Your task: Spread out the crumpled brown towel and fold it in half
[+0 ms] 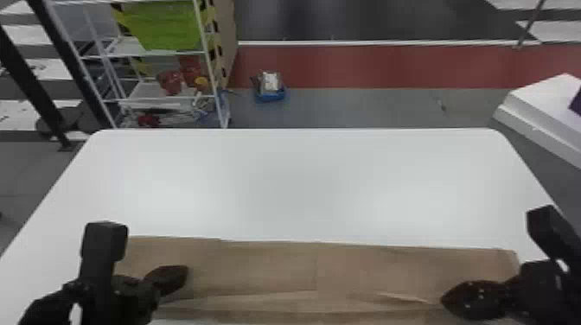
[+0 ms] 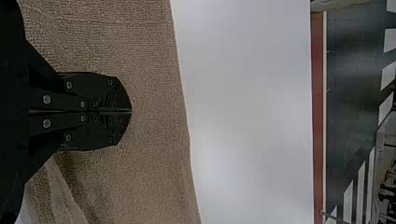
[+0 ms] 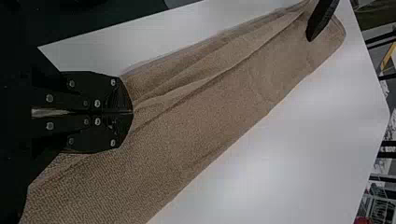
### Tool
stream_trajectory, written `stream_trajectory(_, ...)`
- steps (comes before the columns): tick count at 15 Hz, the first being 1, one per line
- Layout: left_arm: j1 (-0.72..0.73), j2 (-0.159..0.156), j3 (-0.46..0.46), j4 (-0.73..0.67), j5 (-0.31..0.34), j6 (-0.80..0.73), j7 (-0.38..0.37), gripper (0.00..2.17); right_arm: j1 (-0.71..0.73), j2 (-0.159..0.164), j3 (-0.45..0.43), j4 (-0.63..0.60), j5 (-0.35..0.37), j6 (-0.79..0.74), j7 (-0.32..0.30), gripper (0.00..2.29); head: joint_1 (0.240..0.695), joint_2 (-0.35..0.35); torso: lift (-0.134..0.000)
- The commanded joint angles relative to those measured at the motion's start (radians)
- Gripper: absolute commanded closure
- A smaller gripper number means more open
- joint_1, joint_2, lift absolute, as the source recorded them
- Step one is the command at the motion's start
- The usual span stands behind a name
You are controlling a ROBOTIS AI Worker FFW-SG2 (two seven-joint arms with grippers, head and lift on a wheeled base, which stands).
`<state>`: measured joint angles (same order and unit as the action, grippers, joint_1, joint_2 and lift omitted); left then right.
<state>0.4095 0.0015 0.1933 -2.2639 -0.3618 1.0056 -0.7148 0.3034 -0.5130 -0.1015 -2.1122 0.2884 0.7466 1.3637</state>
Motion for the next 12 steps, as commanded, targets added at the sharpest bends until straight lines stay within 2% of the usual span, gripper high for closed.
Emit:
stream_trajectory(1,0.0,-0.004,0.003,0.001,0.0,0.0,-0.002,1.77,0.013,-0.009,0.014,-0.002,0.008,0.047,0.003,1.11,0.695,0.036,-0.124)
stream_trajectory(2,0.0,-0.004,0.003,0.0,0.0,0.0,-0.002,1.77,0.014,-0.021,0.016,-0.002,0.009,0.072,0.003,1.09,0.695,0.035,-0.124)
stream_trajectory(4,0.0,-0.004,0.008,0.0,0.0,0.0,-0.002,1.77,0.017,-0.033,-0.023,-0.006,-0.005,0.121,0.003,0.43,0.695,0.031,-0.124)
stream_trajectory(5,0.0,-0.004,0.011,0.0,0.0,0.0,-0.008,1.77,0.02,-0.033,-0.052,-0.009,-0.02,0.121,0.003,0.19,0.695,0.016,-0.124)
stream_trajectory(6,0.0,-0.004,0.011,0.0,0.0,0.0,-0.008,1.77,0.023,-0.035,-0.09,-0.009,-0.044,0.118,0.003,0.08,0.695,0.005,-0.124)
stream_trajectory(8,-0.001,-0.004,0.012,0.0,0.0,0.0,-0.008,1.77,0.026,-0.033,-0.161,-0.008,-0.089,0.109,0.003,0.06,0.695,-0.016,-0.124)
stream_trajectory(11,-0.001,-0.004,0.015,-0.002,0.006,-0.003,-0.005,1.76,0.033,-0.015,-0.303,0.018,-0.212,0.1,0.003,0.06,0.695,-0.059,-0.124)
stream_trajectory(12,-0.001,-0.004,0.023,-0.003,0.011,-0.003,-0.006,1.74,0.025,-0.018,-0.323,0.049,-0.219,0.106,0.003,0.09,0.695,-0.068,-0.124)
